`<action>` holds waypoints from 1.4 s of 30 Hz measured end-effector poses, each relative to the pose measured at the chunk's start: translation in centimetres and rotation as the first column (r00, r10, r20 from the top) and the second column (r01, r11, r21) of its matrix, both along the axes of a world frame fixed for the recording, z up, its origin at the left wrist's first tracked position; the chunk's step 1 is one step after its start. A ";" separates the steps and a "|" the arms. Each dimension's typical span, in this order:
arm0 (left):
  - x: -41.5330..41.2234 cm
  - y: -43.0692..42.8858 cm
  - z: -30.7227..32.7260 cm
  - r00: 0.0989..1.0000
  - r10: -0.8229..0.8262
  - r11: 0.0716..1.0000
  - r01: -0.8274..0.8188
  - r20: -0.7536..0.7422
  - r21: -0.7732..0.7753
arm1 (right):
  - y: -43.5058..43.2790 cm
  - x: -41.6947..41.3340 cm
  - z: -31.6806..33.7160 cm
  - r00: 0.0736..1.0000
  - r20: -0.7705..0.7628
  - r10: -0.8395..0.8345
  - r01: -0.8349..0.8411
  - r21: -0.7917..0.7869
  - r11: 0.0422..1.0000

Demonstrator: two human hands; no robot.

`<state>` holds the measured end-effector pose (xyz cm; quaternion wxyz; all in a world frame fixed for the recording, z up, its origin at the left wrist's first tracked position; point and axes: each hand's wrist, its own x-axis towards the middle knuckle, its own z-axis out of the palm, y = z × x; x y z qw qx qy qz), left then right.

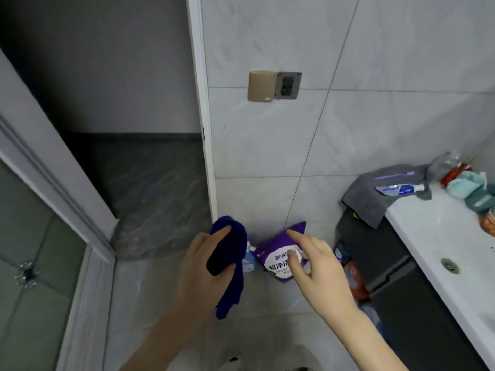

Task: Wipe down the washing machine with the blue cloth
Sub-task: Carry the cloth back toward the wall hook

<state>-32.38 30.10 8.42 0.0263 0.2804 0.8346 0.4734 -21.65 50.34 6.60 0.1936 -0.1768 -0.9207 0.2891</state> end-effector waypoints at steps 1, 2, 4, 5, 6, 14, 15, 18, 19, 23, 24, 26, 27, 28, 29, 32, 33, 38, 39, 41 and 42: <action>-1.9 1.6 0.6 1.000 -0.011 1.000 0.011 -0.016 0.006 | 1.2 -1.6 0.6 1.000 -0.009 0.000 0.000 0.003 1.000; -3.6 3.1 1.1 1.000 -0.020 1.000 0.020 -0.015 0.021 | 2.5 -3.1 1.2 1.000 -0.016 0.002 -0.002 0.009 1.000; -6.9 6.2 1.9 0.999 -0.020 0.999 0.022 -0.039 0.048 | 5.2 -6.0 2.1 1.000 -0.013 0.010 -0.010 0.025 1.000; -8.3 7.8 2.3 0.997 -0.017 0.999 0.021 -0.075 0.049 | 6.6 -7.5 2.6 1.000 -0.011 0.014 -0.014 0.028 1.000; -9.8 9.4 2.7 0.993 -0.015 0.999 0.021 -0.118 0.049 | 8.0 -8.9 3.0 1.000 -0.016 0.022 -0.022 0.020 1.000; -18.7 21.5 9.4 0.947 0.058 0.982 0.002 -0.316 0.187 | 17.4 -21.2 10.9 0.926 -0.337 0.169 -0.273 -0.290 0.917; -19.7 22.8 10.7 0.934 0.065 0.979 0.008 -0.351 0.203 | 18.2 -22.6 12.6 0.895 -0.385 0.227 -0.356 -0.305 0.883; -22.4 26.1 14.7 0.885 0.119 0.968 -0.002 -0.450 0.252 | 20.6 -26.6 17.5 0.814 -0.486 0.318 -0.497 -0.299 0.815; -23.2 27.0 16.1 0.875 0.139 0.961 -0.005 -0.464 0.278 | 21.4 -27.8 18.9 0.792 -0.518 0.321 -0.515 -0.285 0.809; -25.7 29.0 21.4 0.883 0.102 0.936 0.071 -0.459 0.346 | 24.4 -32.1 23.8 0.725 -0.634 0.271 -0.556 -0.305 0.773; -26.3 29.3 22.6 0.890 0.090 0.925 0.091 -0.446 0.368 | 25.0 -33.0 25.1 0.717 -0.651 0.250 -0.557 -0.321 0.766; -27.4 29.8 25.1 0.914 0.073 0.885 0.125 -0.399 0.448 | 25.9 -34.7 27.8 0.703 -0.677 0.217 -0.564 -0.344 0.750; -28.0 30.0 26.3 0.928 0.058 0.850 0.147 -0.368 0.505 | 26.3 -35.5 29.2 0.696 -0.690 0.199 -0.558 -0.345 0.755; -28.8 30.2 27.4 0.940 0.037 0.808 0.172 -0.339 0.563 | 26.8 -36.3 30.5 0.688 -0.705 0.174 -0.540 -0.336 0.772; -29.5 30.3 28.6 0.948 0.015 0.768 0.192 -0.317 0.611 | 27.3 -37.0 31.9 0.672 -0.725 0.150 -0.518 -0.316 0.794; -31.8 30.6 32.8 0.950 0.027 0.729 0.194 -0.311 0.657 | 28.8 -38.6 36.2 0.599 -0.789 0.135 -0.469 -0.209 0.858; -32.5 30.7 34.1 0.947 0.029 0.741 0.195 -0.321 0.643 | 29.3 -39.1 37.6 0.577 -0.802 0.152 -0.458 -0.165 0.873; -35.7 31.5 42.3 0.846 0.026 0.818 0.289 -0.533 0.498 | 31.5 -40.4 45.4 0.458 -0.857 0.237 -0.330 0.084 0.940; -36.2 32.0 44.0 0.813 0.036 0.827 0.302 -0.582 0.474 | 32.0 -40.5 47.0 0.438 -0.866 0.240 -0.294 0.114 0.949; -37.1 33.1 47.6 0.748 0.067 0.834 0.321 -0.660 0.448 | 33.0 -40.6 50.5 0.394 -0.890 0.232 -0.213 0.157 0.964; -37.5 33.7 49.3 0.713 0.091 0.834 0.327 -0.695 0.444 | 33.6 -40.8 52.3 0.369 -0.901 0.227 -0.174 0.173 0.969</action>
